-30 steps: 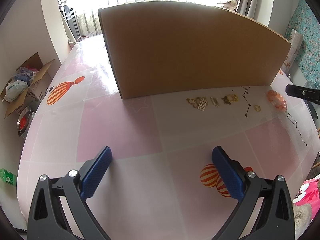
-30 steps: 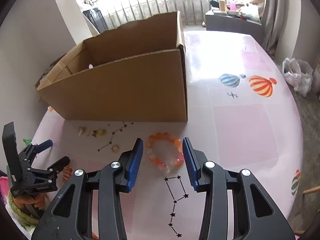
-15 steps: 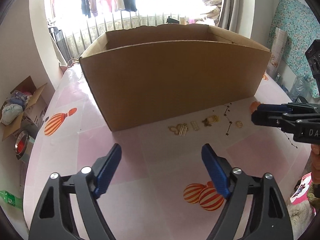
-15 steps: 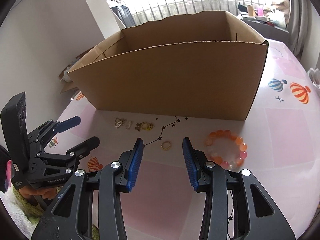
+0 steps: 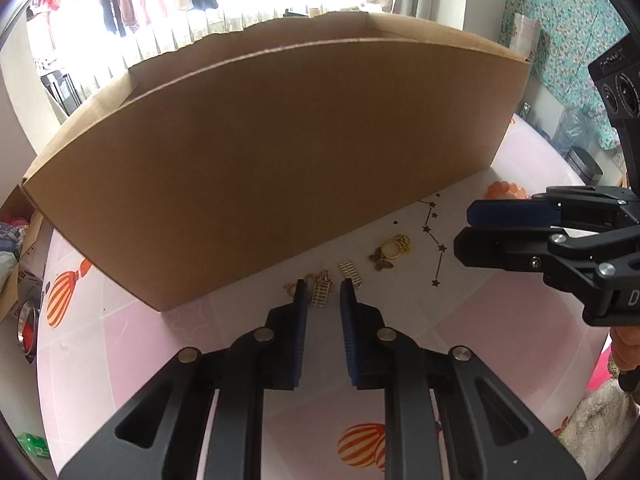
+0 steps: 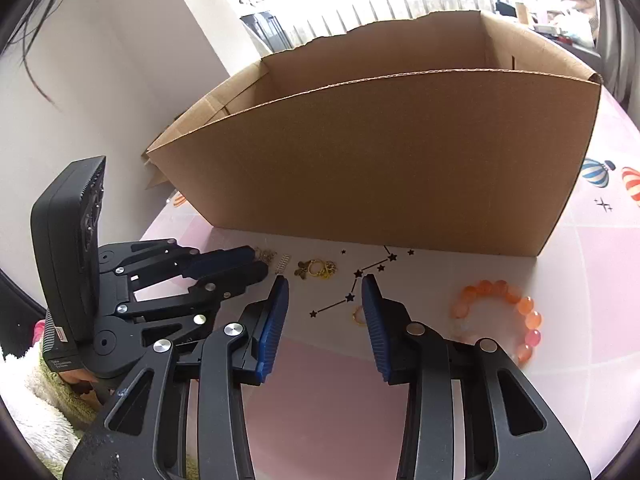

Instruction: Organize jewelry

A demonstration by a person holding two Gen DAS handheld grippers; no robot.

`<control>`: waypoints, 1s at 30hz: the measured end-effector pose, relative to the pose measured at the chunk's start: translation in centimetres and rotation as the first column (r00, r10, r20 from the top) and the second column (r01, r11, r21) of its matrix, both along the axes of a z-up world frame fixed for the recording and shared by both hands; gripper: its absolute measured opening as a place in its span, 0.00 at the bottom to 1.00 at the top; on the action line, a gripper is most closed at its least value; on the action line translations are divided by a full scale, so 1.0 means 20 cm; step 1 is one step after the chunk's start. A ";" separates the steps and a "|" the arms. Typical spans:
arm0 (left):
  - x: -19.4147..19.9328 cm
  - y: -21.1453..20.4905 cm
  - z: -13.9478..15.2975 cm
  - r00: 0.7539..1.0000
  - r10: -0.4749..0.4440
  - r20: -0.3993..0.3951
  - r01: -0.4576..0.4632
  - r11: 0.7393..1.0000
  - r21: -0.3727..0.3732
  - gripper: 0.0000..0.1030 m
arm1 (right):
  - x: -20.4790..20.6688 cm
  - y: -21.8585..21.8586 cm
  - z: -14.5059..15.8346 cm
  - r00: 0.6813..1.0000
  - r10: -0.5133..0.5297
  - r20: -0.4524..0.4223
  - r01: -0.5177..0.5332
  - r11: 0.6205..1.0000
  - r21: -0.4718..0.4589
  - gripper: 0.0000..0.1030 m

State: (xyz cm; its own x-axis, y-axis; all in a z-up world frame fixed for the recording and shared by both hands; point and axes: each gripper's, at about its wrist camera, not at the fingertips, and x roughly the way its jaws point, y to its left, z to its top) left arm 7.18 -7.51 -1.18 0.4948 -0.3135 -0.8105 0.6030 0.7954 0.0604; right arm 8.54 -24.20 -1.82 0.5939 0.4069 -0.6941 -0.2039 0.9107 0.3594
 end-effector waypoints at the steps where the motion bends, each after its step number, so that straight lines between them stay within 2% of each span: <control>1: 0.00 0.00 0.00 1.000 -0.004 0.001 0.004 1.000 0.005 0.15 | 0.01 0.00 0.00 1.000 0.003 -0.002 -0.003 1.000 0.005 0.35; 8: 0.01 0.01 0.01 0.999 -0.037 -0.012 0.037 0.999 0.030 0.15 | 0.00 0.01 0.00 1.000 0.013 0.001 -0.013 1.000 0.016 0.33; 11: 0.02 0.01 0.01 0.999 -0.046 -0.008 0.046 0.998 0.033 0.07 | 0.00 0.01 0.02 1.000 0.012 0.010 -0.012 1.000 0.012 0.32; 14: 0.02 -0.03 0.01 0.998 -0.056 -0.004 0.056 0.998 0.037 0.06 | -0.02 0.01 0.04 1.000 0.011 0.020 -0.010 1.000 -0.003 0.32; 21: -0.03 0.05 0.05 0.999 -0.040 -0.014 0.040 0.999 -0.005 0.06 | -0.03 0.04 0.07 0.999 0.018 0.028 -0.018 1.000 -0.002 0.32; 24: -0.08 0.11 0.16 0.999 -0.043 0.001 0.042 0.994 -0.096 0.06 | -0.04 0.06 0.07 0.999 0.036 0.031 -0.036 0.999 -0.004 0.32; 25: -0.09 0.13 0.18 0.999 -0.034 0.003 0.034 0.994 -0.104 0.06 | -0.04 0.07 0.07 0.999 0.041 0.032 -0.041 0.999 0.000 0.32; 30: -0.10 0.16 0.11 0.998 0.016 -0.057 -0.021 0.995 -0.092 0.06 | -0.02 0.14 0.05 0.996 0.081 0.030 -0.080 0.997 -0.023 0.32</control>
